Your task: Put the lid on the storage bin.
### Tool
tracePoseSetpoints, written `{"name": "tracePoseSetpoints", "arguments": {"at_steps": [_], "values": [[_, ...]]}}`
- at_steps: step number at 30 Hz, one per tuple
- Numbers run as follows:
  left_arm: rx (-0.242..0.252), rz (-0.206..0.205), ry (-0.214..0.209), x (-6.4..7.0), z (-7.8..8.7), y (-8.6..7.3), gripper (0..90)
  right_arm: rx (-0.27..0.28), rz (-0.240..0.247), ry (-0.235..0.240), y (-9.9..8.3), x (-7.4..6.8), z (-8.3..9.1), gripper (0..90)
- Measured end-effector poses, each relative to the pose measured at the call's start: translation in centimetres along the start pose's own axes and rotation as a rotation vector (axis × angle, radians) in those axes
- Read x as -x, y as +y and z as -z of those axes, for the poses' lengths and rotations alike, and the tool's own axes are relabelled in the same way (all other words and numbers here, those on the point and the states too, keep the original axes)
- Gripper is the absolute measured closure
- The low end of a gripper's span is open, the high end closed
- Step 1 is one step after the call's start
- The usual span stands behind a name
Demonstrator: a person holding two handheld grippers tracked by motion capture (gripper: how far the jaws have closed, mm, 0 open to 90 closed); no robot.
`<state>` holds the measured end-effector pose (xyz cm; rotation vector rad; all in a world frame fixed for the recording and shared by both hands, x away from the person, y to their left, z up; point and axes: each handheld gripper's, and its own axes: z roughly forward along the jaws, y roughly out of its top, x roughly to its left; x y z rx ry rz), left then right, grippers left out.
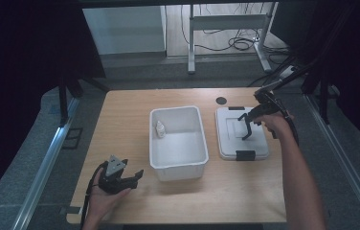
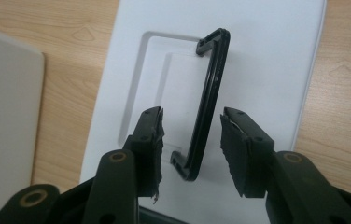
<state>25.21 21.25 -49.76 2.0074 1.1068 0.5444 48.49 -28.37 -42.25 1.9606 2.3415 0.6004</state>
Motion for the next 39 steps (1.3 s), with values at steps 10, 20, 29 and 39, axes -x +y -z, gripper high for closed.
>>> {"name": "tracePoseSetpoints", "arguments": {"at_steps": [10, 20, 29, 39], "values": [[-0.001, -0.005, 0.0, 0.1, -0.1, 0.0, 27.0, -0.017, -0.037, -0.017, 0.5, 0.8, -1.6, 66.5], [-0.004, -0.008, -0.004, 0.2, -0.2, 0.0, 26.9, -0.032, -0.075, 0.026, 1.0, 1.7, -3.0, 72.7], [-0.001, -0.006, -0.004, 0.1, -0.1, 0.0, 26.9, -0.036, -0.125, 0.067, 1.1, 2.0, -3.4, 82.3], [-0.001, -0.008, -0.005, 0.2, -0.2, 0.0, 26.9, -0.031, -0.158, 0.087, 1.0, 2.3, -3.3, 84.8]]}}
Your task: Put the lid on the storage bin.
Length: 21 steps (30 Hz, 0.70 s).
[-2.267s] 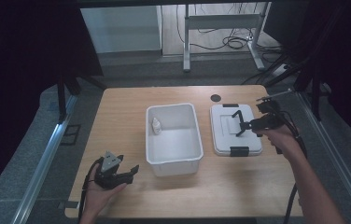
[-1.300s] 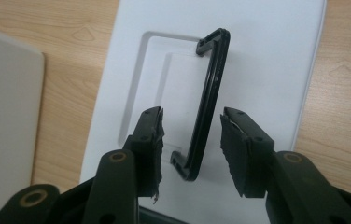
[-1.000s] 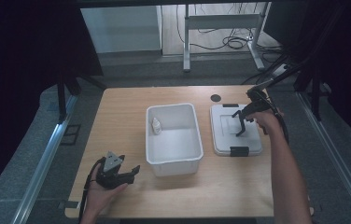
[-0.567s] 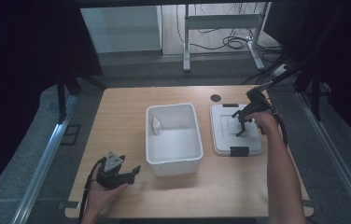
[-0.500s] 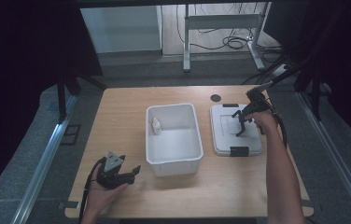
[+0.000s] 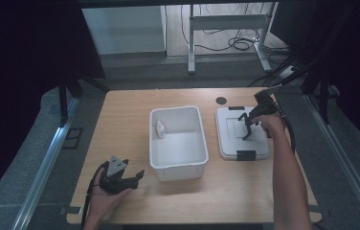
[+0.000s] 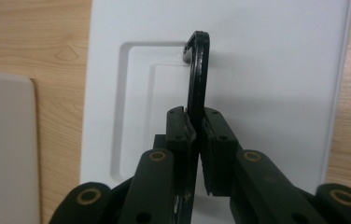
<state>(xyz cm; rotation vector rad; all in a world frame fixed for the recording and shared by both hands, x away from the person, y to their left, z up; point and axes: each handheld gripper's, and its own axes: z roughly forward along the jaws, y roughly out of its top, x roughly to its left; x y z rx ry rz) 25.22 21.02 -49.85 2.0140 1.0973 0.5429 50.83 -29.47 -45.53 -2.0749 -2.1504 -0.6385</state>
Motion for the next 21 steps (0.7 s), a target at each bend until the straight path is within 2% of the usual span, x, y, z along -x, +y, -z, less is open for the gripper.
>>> {"name": "tracePoseSetpoints", "arguments": {"at_steps": [5, 8, 11, 13, 17, 18, 21], "values": [[0.004, 0.003, 0.002, -0.1, 0.1, 0.0, 26.9, 0.009, -0.009, -0.027, 0.0, -0.1, 0.4, 85.6], [0.005, 0.003, 0.003, -0.1, 0.1, 0.0, 26.9, 0.02, -0.019, -0.028, -0.1, -0.4, 1.2, 85.7], [0.005, 0.0, 0.001, 0.0, 0.1, 0.0, 26.9, 0.037, 0.0, -0.037, -0.1, -1.0, 3.1, 85.7], [0.006, -0.002, 0.0, 0.1, 0.1, 0.1, 26.9, 0.039, 0.003, -0.035, -0.1, -1.2, 3.5, 85.7], [0.01, -0.005, 0.0, 0.1, 0.3, 0.2, 26.8, 0.05, 0.013, -0.04, -0.2, -2.3, 5.6, 85.7], [0.013, -0.002, 0.0, 0.1, 0.4, 0.2, 26.9, 0.061, 0.026, -0.04, -0.3, -2.8, 6.6, 85.7], [0.017, 0.005, -0.004, 0.0, 0.4, 0.1, 26.9, 0.074, 0.03, -0.047, -0.5, -3.2, 7.5, 85.6]]}}
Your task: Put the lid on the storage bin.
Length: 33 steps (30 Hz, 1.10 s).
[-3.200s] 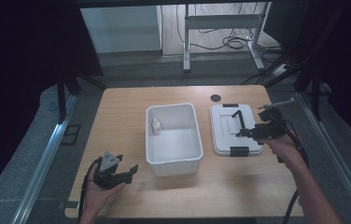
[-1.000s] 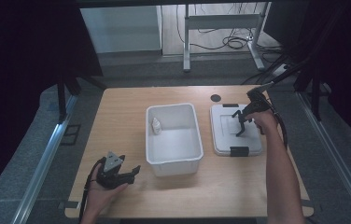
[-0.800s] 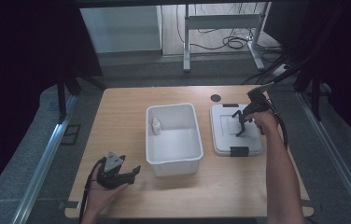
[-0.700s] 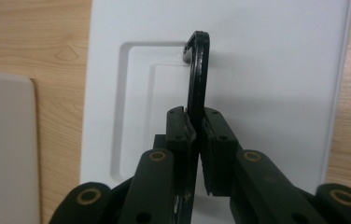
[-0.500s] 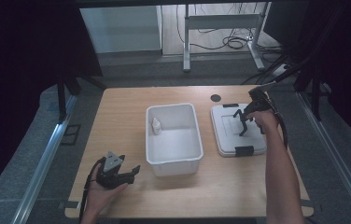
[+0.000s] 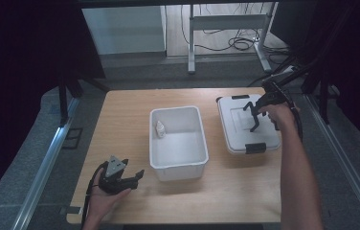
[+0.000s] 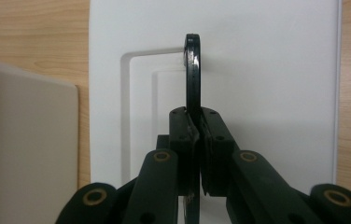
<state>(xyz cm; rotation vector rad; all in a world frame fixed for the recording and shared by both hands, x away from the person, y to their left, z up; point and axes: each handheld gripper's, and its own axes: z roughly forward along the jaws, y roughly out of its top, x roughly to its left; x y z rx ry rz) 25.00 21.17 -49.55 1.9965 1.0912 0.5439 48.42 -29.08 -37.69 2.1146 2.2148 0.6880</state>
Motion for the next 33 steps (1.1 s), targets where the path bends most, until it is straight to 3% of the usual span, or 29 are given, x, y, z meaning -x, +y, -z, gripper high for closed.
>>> {"name": "tracePoseSetpoints", "arguments": {"at_steps": [8, 14, 22, 26, 29, 33], "values": [[0.007, 0.019, 0.004, -0.3, 0.2, -0.1, 26.9, 0.027, 0.008, 0.006, -0.6, -1.5, 3.1, 85.7], [0.01, 0.016, 0.003, -0.2, 0.3, -0.1, 26.9, 0.045, 0.047, 0.022, -0.4, -4.0, 5.5, 85.7], [0.012, 0.019, 0.002, -0.3, 0.4, 0.0, 26.9, 0.041, 0.062, 0.03, -0.4, -5.5, 6.6, 85.8], [0.013, 0.017, -0.002, -0.3, 0.6, 0.0, 26.9, 0.063, 0.071, 0.026, -0.4, -6.5, 7.1, 85.9], [0.02, 0.023, -0.001, -0.4, 0.7, 0.0, 26.9, 0.07, 0.077, 0.061, -0.5, -6.9, 7.5, 86.0], [0.019, 0.026, 0.004, -0.5, 0.7, -0.1, 26.9, 0.069, 0.074, 0.061, -0.7, -7.3, 7.9, 86.0]]}}
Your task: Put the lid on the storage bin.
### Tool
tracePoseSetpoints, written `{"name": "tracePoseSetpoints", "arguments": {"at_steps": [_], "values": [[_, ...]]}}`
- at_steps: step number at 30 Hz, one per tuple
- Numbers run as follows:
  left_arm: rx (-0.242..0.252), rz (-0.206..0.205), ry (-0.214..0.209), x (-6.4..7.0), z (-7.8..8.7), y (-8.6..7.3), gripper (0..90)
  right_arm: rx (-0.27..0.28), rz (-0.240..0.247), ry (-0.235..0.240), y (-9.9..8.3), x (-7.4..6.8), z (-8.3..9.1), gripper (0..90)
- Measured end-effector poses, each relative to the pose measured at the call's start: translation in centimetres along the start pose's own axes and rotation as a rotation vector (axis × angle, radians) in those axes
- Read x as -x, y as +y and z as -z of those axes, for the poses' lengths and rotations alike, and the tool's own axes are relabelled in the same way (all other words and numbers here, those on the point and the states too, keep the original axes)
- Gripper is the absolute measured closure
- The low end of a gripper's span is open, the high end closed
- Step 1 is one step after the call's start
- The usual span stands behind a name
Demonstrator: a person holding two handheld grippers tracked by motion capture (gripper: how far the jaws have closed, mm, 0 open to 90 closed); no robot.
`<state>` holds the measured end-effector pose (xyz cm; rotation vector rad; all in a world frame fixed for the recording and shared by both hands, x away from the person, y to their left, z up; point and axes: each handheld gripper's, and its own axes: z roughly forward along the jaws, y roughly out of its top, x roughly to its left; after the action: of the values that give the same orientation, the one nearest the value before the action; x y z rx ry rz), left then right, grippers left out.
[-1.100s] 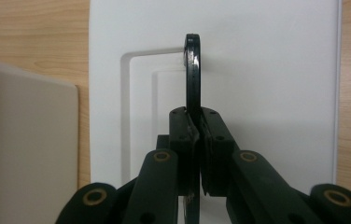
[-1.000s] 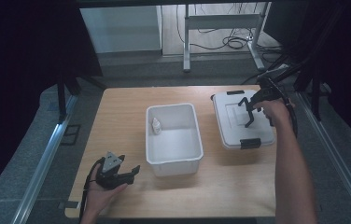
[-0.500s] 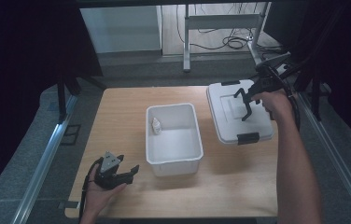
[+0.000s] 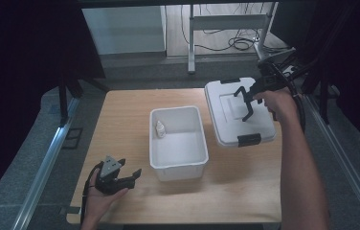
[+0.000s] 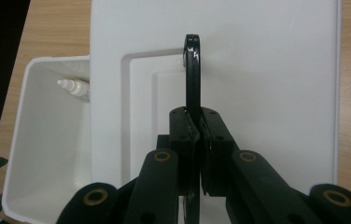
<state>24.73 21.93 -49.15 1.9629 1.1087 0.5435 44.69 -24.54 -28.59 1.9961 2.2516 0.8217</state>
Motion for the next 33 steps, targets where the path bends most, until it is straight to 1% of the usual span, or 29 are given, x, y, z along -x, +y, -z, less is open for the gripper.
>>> {"name": "tracePoseSetpoints", "arguments": {"at_steps": [2, 3, 6, 9, 13, 18, 19, 26, 28, 29, 30, 32, 33], "values": [[0.001, 0.0, -0.001, 0.0, 0.0, 0.0, 26.9, 0.004, 0.002, -0.007, -0.1, -0.4, 0.1, 86.0], [0.001, 0.001, 0.001, 0.0, 0.0, 0.0, 26.9, 0.001, 0.006, 0.0, -0.1, -0.6, 0.1, 85.9], [0.004, 0.0, -0.001, 0.1, 0.1, 0.0, 26.9, -0.008, 0.013, -0.001, -0.2, -1.3, 0.2, 85.9], [0.009, -0.001, -0.002, 0.1, 0.2, 0.1, 26.9, -0.016, 0.001, 0.002, -0.2, -2.1, 0.1, 85.9], [0.014, -0.002, -0.003, 0.1, 0.4, 0.1, 26.9, -0.028, 0.018, 0.002, -0.5, -3.4, -0.4, 85.9], [0.019, -0.001, -0.004, 0.0, 0.6, 0.2, 26.9, -0.05, 0.016, -0.006, -0.8, -4.9, -1.2, 85.9], [0.02, -0.001, -0.005, 0.0, 0.6, 0.2, 26.9, -0.05, 0.016, -0.006, -0.8, -4.9, -1.2, 85.9], [0.025, -0.004, -0.007, 0.1, 0.7, 0.3, 26.9, -0.062, 0.015, 0.009, -1.4, -6.7, -2.0, 85.9], [0.028, -0.004, -0.008, 0.2, 0.8, 0.3, 26.9, -0.066, 0.016, 0.008, -1.5, -7.1, -2.2, 85.9], [0.029, -0.003, -0.008, 0.2, 0.8, 0.3, 26.9, -0.062, 0.016, -0.001, -1.5, -7.6, -2.4, 86.0], [0.029, -0.003, -0.009, 0.1, 0.8, 0.3, 26.9, -0.062, 0.016, -0.001, -1.5, -7.6, -2.4, 86.0], [0.029, -0.002, -0.008, 0.1, 0.8, 0.3, 26.8, -0.074, 0.015, -0.005, -1.8, -8.3, -2.9, 85.9], [0.03, -0.001, -0.009, 0.0, 0.8, 0.3, 26.8, -0.074, 0.015, -0.005, -1.8, -8.3, -2.9, 85.9]]}}
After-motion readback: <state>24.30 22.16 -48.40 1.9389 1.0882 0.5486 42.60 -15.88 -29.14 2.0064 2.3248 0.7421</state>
